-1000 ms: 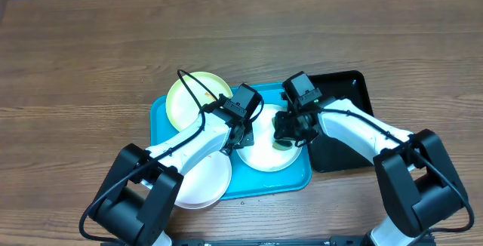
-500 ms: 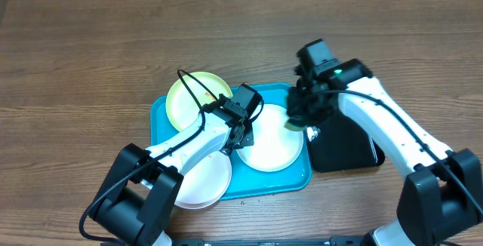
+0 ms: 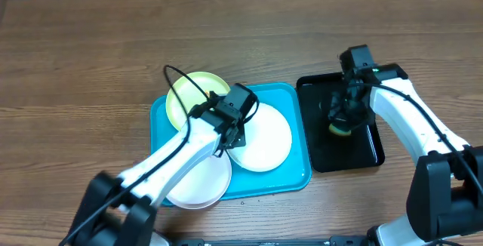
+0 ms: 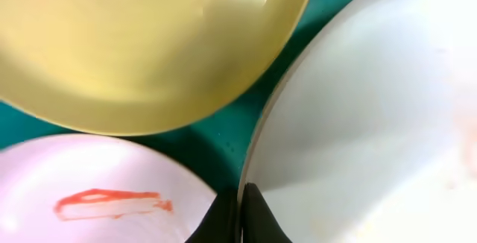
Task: Clean dirty plates on tray and stack at the side
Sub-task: 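Return the sponge to the black tray with the right gripper, then lift the white plate with the left gripper and place it left of tray, then release the plate and move the left gripper back toward the teal tray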
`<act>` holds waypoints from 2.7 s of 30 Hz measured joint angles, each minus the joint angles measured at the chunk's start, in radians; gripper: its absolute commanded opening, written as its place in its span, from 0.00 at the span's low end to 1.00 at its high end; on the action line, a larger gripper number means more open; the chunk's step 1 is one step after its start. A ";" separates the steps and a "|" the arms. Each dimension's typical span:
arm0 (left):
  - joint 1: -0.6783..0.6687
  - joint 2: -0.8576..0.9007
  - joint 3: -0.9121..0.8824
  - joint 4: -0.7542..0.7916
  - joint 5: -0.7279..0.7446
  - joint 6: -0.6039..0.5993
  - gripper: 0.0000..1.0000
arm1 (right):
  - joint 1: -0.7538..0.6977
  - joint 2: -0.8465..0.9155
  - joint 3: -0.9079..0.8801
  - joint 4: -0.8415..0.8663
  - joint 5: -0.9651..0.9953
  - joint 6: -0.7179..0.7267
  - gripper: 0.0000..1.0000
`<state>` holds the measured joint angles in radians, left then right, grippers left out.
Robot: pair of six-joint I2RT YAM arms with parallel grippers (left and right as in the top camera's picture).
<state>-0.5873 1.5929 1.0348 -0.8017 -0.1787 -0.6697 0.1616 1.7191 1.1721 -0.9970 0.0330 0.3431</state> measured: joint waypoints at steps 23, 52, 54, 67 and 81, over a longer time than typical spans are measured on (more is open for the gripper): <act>-0.501 -0.333 0.000 -0.074 -0.786 0.212 0.04 | -0.008 0.000 -0.101 0.117 -0.007 -0.060 1.00; 0.019 -0.334 0.000 0.120 -0.238 0.251 0.04 | -0.009 0.000 -0.101 0.118 -0.008 -0.059 1.00; 0.165 -0.333 0.000 0.115 -0.118 0.250 0.04 | -0.008 0.000 -0.101 0.118 -0.008 -0.059 1.00; 1.029 -0.296 0.000 0.034 0.168 0.246 0.04 | -0.008 0.000 -0.101 0.117 -0.007 -0.059 1.00; 1.244 0.048 0.000 0.276 0.164 0.242 0.04 | -0.009 0.000 -0.101 0.118 -0.007 -0.060 1.00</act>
<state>0.6567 1.6413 1.0348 -0.5259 -0.0147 -0.4274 0.1528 1.7191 1.0710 -0.8791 0.0257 0.2836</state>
